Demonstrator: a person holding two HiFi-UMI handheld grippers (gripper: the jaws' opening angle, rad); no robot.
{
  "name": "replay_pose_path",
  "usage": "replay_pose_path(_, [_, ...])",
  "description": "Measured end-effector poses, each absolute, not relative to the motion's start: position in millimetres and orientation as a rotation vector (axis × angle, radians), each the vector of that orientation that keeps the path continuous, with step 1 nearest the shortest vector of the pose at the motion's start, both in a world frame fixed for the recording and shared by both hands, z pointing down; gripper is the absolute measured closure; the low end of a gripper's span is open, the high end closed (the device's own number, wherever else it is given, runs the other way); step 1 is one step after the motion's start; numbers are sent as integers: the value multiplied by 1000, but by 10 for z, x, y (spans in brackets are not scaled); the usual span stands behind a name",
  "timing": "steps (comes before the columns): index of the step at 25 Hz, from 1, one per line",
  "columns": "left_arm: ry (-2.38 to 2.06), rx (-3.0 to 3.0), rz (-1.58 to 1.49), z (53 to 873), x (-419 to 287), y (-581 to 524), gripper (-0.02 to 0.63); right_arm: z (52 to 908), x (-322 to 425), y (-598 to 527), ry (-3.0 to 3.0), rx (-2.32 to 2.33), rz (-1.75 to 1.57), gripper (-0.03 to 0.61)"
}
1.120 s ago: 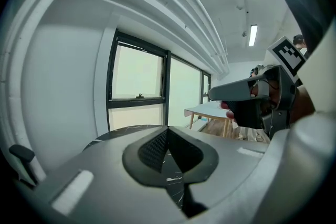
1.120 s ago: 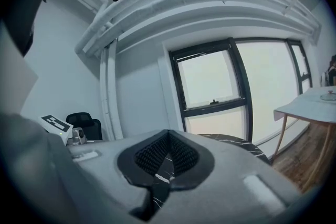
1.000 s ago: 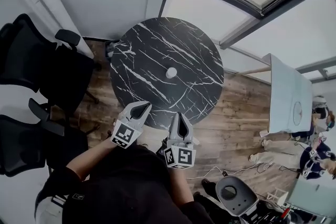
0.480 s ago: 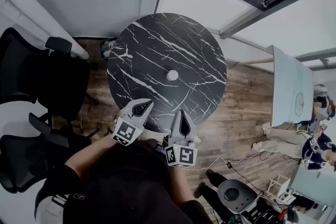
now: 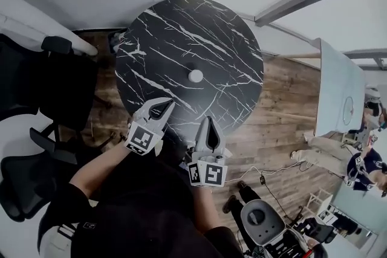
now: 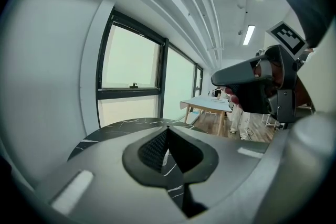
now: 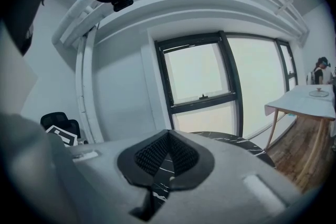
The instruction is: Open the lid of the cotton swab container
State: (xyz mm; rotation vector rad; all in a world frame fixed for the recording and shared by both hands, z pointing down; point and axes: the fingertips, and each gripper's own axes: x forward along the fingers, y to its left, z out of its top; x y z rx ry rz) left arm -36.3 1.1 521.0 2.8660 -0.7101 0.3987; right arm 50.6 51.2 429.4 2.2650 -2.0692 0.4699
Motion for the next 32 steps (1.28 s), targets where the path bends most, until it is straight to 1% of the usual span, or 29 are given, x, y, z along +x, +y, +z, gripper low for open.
replay_pose_path(10, [-846, 2843, 425, 5364, -162, -213, 612, 4598, 773, 250, -2107, 2205, 546, 581])
replay_pose_path(32, [-826, 2793, 568, 6229, 88, -392, 604, 5476, 999, -29, -2060, 2150, 712, 581])
